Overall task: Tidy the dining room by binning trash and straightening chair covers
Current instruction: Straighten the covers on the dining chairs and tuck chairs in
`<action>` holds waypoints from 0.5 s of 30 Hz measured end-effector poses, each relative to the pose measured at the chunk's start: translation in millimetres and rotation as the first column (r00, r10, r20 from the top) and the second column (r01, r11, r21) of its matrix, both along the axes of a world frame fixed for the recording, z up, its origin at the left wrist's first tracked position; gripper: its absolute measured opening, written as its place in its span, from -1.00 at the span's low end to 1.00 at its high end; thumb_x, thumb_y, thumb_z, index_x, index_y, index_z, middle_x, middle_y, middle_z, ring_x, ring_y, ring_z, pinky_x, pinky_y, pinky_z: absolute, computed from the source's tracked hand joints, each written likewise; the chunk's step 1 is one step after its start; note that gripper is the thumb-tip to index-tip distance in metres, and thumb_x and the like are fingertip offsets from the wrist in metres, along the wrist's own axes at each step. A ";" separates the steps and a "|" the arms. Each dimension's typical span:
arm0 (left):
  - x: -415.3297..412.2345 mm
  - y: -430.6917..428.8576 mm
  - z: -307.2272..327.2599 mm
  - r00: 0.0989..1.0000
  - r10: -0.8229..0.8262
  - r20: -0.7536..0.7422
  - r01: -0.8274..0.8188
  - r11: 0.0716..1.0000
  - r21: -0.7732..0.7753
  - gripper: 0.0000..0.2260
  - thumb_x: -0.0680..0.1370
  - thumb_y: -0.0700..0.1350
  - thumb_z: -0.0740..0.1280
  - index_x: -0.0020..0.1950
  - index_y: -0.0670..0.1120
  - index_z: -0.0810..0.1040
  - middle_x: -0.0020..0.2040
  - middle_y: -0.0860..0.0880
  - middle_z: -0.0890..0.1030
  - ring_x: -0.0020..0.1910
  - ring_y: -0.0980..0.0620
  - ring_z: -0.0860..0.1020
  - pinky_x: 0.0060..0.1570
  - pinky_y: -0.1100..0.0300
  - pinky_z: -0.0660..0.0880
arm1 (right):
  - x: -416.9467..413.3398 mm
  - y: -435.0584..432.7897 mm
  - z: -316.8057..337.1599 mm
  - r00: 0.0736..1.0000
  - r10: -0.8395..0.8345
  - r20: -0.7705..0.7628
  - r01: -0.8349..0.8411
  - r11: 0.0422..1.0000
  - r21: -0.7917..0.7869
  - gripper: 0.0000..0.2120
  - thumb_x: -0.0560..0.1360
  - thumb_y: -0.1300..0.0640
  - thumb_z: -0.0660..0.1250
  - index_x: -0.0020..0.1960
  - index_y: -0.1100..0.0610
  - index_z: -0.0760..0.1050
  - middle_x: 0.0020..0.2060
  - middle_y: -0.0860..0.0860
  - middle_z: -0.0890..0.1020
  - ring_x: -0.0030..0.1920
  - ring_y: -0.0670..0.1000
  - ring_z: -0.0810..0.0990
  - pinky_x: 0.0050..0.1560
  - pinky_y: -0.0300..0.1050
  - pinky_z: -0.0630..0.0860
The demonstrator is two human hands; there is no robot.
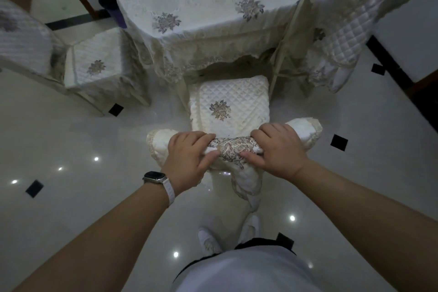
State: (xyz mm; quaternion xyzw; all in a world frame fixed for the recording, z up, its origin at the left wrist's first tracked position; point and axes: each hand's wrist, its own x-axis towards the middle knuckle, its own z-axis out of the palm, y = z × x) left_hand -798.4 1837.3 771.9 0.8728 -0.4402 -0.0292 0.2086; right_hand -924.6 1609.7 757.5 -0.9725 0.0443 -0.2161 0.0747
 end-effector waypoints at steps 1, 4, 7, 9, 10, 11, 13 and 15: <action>0.2 -1.1 -0.9 1.000 0.002 0.002 -0.002 1.000 -0.008 -0.47 0.61 0.29 0.07 0.27 -0.03 0.58 0.12 -0.02 0.60 0.12 -0.02 0.44 0.20 0.10 0.19 | 1.0 -1.5 -1.9 0.999 0.012 0.030 -0.012 1.000 -0.005 -0.36 0.55 -0.40 0.06 -0.16 0.15 0.56 -0.26 0.06 0.55 -0.25 0.13 0.52 -0.19 0.00 0.40; 1.9 -2.1 -2.5 1.000 -0.006 -0.008 0.005 1.000 -0.028 -0.43 0.59 0.34 0.04 0.28 -0.02 0.58 0.11 -0.01 0.60 0.13 -0.04 0.46 0.23 0.01 0.24 | 1.9 -5.8 -6.6 0.996 0.031 0.087 -0.030 1.000 -0.008 -0.37 0.55 -0.40 0.09 -0.18 0.14 0.56 -0.29 0.05 0.54 -0.28 0.12 0.51 -0.23 -0.01 0.39; 2.5 -5.1 -1.6 1.000 0.002 -0.013 -0.002 0.999 -0.037 -0.44 0.58 0.35 0.07 0.28 -0.01 0.58 0.11 -0.01 0.60 0.13 -0.06 0.48 0.23 -0.05 0.28 | 5.5 -10.0 -9.1 0.991 0.039 0.125 -0.037 0.999 -0.019 -0.39 0.55 -0.39 0.12 -0.20 0.14 0.54 -0.31 0.05 0.53 -0.30 0.11 0.50 -0.26 -0.01 0.38; 2.3 -8.7 -1.5 1.000 0.011 -0.002 -0.011 0.999 -0.046 -0.44 0.58 0.35 0.07 0.27 -0.02 0.59 0.09 -0.01 0.60 0.12 -0.06 0.49 0.21 -0.04 0.28 | 7.7 -13.2 -10.8 0.989 0.041 0.143 -0.037 0.999 -0.026 -0.40 0.54 -0.39 0.13 -0.21 0.14 0.54 -0.32 0.05 0.51 -0.31 0.11 0.49 -0.28 -0.01 0.38; 2.4 -10.8 -1.8 1.000 0.016 0.006 -0.016 0.999 -0.050 -0.43 0.58 0.35 0.07 0.26 -0.02 0.60 0.08 -0.02 0.60 0.11 -0.06 0.49 0.21 -0.03 0.27 | 8.8 -15.2 -11.9 0.987 0.042 0.153 -0.038 0.999 -0.029 -0.40 0.54 -0.39 0.14 -0.22 0.14 0.53 -0.33 0.05 0.51 -0.31 0.12 0.49 -0.29 -0.01 0.38; 2.6 -13.6 -1.9 1.000 0.023 0.013 -0.022 0.998 -0.054 -0.43 0.59 0.35 0.06 0.25 -0.02 0.60 0.08 -0.02 0.60 0.11 -0.06 0.49 0.20 -0.02 0.27 | 9.9 -17.7 -12.5 0.985 0.044 0.164 -0.039 0.999 -0.033 -0.40 0.54 -0.39 0.14 -0.23 0.14 0.52 -0.33 0.05 0.50 -0.32 0.12 0.48 -0.30 -0.01 0.38; 3.2 -19.9 -1.4 0.999 0.037 0.017 -0.036 0.997 -0.067 -0.43 0.59 0.35 0.05 0.23 -0.02 0.61 0.06 -0.01 0.61 0.09 -0.06 0.50 0.19 0.03 0.24 | 12.4 -23.4 -12.9 0.983 0.042 0.180 -0.036 0.999 -0.041 -0.39 0.54 -0.39 0.13 -0.24 0.14 0.51 -0.34 0.05 0.49 -0.32 0.12 0.48 -0.32 -0.01 0.38; 5.3 -26.9 -0.6 0.999 0.048 0.003 -0.047 0.996 -0.078 -0.42 0.58 0.36 0.05 0.21 -0.02 0.62 0.05 0.00 0.61 0.09 -0.04 0.50 0.18 0.08 0.21 | 15.9 -29.9 -13.2 0.983 0.042 0.181 -0.033 0.998 -0.051 -0.38 0.55 -0.39 0.12 -0.24 0.14 0.51 -0.34 0.05 0.49 -0.32 0.12 0.48 -0.31 -0.02 0.36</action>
